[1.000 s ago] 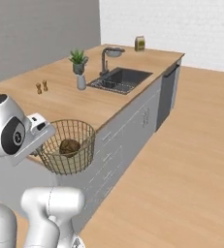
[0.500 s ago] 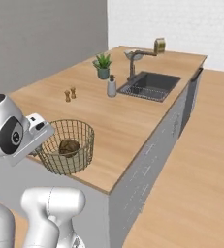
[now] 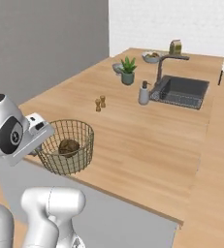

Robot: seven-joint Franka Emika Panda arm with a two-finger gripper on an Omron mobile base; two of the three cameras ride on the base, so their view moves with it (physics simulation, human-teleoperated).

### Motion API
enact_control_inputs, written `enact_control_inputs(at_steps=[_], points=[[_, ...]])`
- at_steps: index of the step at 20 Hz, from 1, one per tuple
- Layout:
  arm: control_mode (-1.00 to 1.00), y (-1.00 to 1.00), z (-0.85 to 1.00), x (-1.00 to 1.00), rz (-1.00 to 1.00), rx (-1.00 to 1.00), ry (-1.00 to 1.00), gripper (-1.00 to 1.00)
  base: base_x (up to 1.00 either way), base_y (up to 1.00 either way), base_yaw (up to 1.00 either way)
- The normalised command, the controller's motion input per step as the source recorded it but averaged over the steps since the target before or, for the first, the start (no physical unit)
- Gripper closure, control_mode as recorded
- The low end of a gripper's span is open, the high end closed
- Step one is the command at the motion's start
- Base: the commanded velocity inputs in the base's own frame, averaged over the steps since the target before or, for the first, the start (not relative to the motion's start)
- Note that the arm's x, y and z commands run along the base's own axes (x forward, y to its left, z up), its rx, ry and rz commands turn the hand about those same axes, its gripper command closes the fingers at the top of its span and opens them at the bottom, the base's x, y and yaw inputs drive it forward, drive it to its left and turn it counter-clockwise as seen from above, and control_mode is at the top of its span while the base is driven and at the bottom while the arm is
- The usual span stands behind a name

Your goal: Open the cabinet, pick up the bread from the cabinet and place it in the basket. Then move the basket to the dining counter.

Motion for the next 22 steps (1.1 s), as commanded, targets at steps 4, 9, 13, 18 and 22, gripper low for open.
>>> enact_control_inputs(at_steps=[4, 9, 13, 18, 22], points=[[1.0, 0.0, 0.0, 0.0, 0.0, 0.0, 0.0, 1.0, 0.53, 1.0, -0.23], [1.0, 0.0, 0.0, 0.0, 0.0, 0.0, 0.0, 1.0, 0.62, 1.0, -0.23], [1.0, 0.0, 0.0, 0.0, 0.0, 0.0, 0.0, 1.0, 0.55, 1.0, -0.25], [1.0, 0.0, 0.0, 0.0, 0.0, 0.0, 0.0, 1.0, 0.41, 1.0, -0.27], [1.0, 0.0, 0.0, 0.0, 0.0, 0.0, 0.0, 1.0, 0.36, 0.87, -0.28]])
